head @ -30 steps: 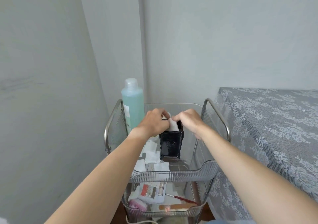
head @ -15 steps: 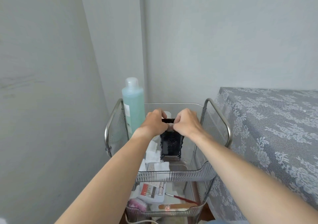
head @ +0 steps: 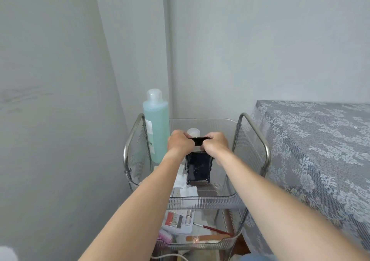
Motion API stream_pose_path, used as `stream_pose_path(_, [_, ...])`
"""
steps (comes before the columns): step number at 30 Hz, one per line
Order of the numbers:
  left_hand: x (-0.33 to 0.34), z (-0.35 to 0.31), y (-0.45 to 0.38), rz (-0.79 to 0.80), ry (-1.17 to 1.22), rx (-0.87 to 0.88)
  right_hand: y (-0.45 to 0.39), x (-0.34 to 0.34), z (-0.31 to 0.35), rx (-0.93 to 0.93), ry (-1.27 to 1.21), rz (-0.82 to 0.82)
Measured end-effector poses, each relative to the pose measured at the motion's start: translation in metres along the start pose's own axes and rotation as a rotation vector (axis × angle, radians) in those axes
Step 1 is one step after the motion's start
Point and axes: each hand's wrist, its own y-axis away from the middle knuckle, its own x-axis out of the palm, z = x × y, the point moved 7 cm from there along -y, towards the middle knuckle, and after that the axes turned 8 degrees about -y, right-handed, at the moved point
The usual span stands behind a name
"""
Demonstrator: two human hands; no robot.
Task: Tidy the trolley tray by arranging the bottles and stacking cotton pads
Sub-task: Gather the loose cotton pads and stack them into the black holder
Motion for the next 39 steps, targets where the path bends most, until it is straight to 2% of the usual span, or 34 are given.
stream_pose_path(5, [-0.002,0.004,0.009,0.044,0.173,0.014,0.003,-0.006,0.002,-0.043,0.017,0.085])
stream_pose_path(7, [-0.012,0.011,0.016,0.0,0.213,0.015,0.008,-0.011,-0.003,-0.068,0.072,0.138])
stream_pose_path(9, [-0.023,0.029,0.021,-0.091,0.11,-0.021,0.012,-0.013,-0.009,-0.102,0.15,0.189])
stream_pose_path(10, [-0.024,0.038,0.023,-0.084,-0.03,-0.049,0.013,-0.013,-0.013,-0.111,0.18,0.208])
stream_pose_path(11, [-0.021,0.048,0.025,-0.01,-0.202,-0.08,0.014,-0.013,-0.015,-0.113,0.197,0.22])
stream_pose_path(13, [-0.003,0.065,0.036,0.273,-0.449,-0.151,0.017,-0.011,-0.013,-0.119,0.208,0.226])
stream_pose_path(15, [0.016,0.074,0.052,0.516,-0.528,-0.231,0.018,-0.008,-0.009,-0.132,0.221,0.214])
stream_pose_path(16, [0.023,0.076,0.056,0.564,-0.563,-0.236,0.018,-0.007,-0.008,-0.13,0.236,0.199])
stream_pose_path(19, [0.034,0.076,0.057,0.461,-0.754,-0.172,0.017,-0.007,-0.005,-0.096,0.298,0.16])
stream_pose_path(21, [0.04,0.078,0.057,0.437,-0.796,-0.184,0.016,-0.007,-0.004,-0.077,0.32,0.144])
stream_pose_path(25, [0.044,0.07,0.06,0.514,-0.769,-0.179,0.013,-0.006,-0.005,-0.076,0.321,0.151])
stream_pose_path(30, [0.01,0.056,0.052,0.566,-0.699,-0.17,0.015,-0.003,0.006,-0.227,0.424,0.15])
stream_pose_path(34, [-0.03,0.024,0.038,0.514,-0.643,-0.016,0.014,0.0,0.01,-0.29,0.628,0.141])
stream_pose_path(39, [-0.062,-0.019,0.023,0.41,-0.5,0.127,0.015,0.003,0.008,-0.275,0.638,0.183])
